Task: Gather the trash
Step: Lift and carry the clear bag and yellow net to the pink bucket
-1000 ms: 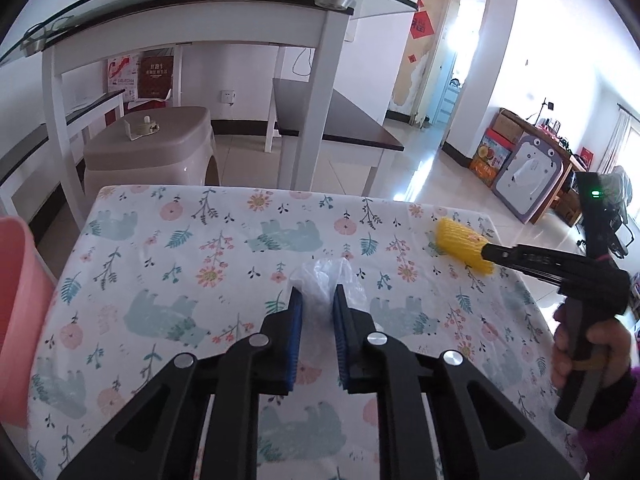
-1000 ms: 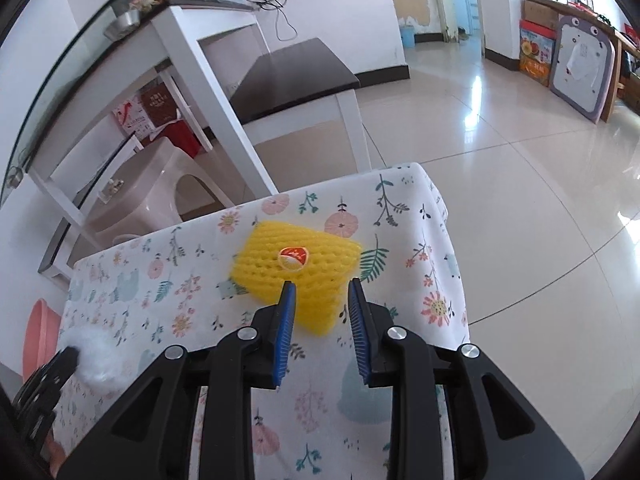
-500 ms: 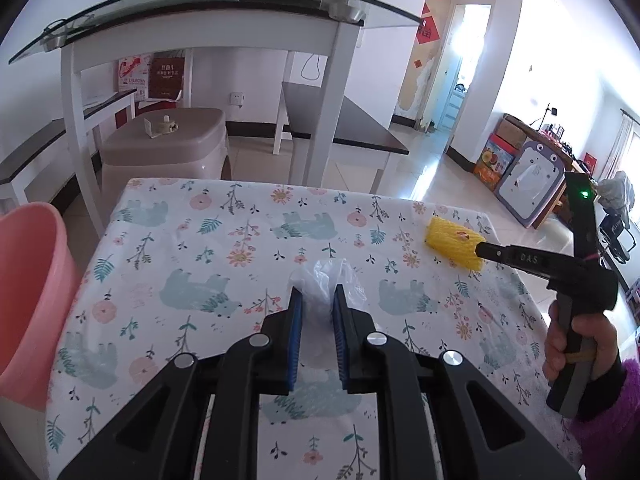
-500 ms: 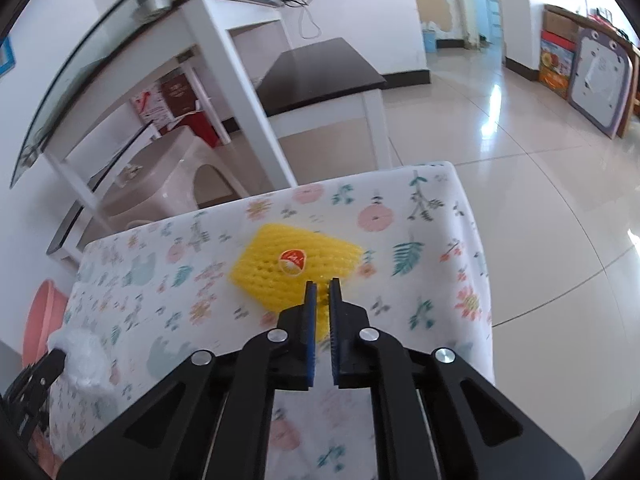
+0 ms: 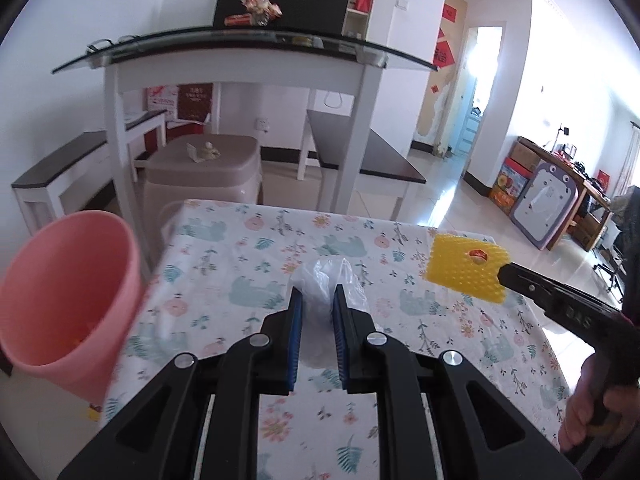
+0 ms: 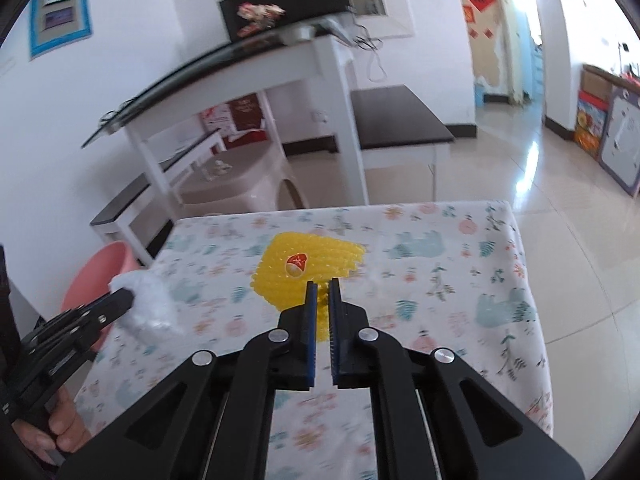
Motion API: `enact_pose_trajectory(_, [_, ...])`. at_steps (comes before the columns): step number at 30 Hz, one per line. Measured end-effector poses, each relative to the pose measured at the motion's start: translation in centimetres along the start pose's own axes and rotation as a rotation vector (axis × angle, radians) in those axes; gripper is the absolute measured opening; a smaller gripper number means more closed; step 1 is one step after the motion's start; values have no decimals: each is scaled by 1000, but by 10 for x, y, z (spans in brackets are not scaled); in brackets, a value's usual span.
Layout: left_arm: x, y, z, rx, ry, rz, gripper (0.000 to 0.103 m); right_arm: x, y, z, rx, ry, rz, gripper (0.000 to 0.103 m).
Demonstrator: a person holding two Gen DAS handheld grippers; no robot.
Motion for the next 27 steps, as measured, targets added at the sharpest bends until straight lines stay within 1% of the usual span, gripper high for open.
enact_pose_trajectory(7, [0,33,22,-55,27,-36,14,5,23,54,-43,109,-36,6])
enact_pose_trajectory(10, [1,42,32,-82,43,-42,14,8,29,72,-65,134,-40,6])
enact_pose_trajectory(20, [6,72,66,-157,90,-69,14,14,44,121,-117,209,-54,6])
enact_pose_trajectory(27, [9,90,89,-206,112,-87,14,14,47,151,-143,252,-66,6])
Point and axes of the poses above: each gripper's, at about its wrist camera, not at the fingertips, and y roughly against the way its jaws point, z to its left, x to its underside, the point moved 8 cm from there along -y, roughly the way its jaws point, and after that the axes turned 7 degrees about x, right-handed, at the moved point
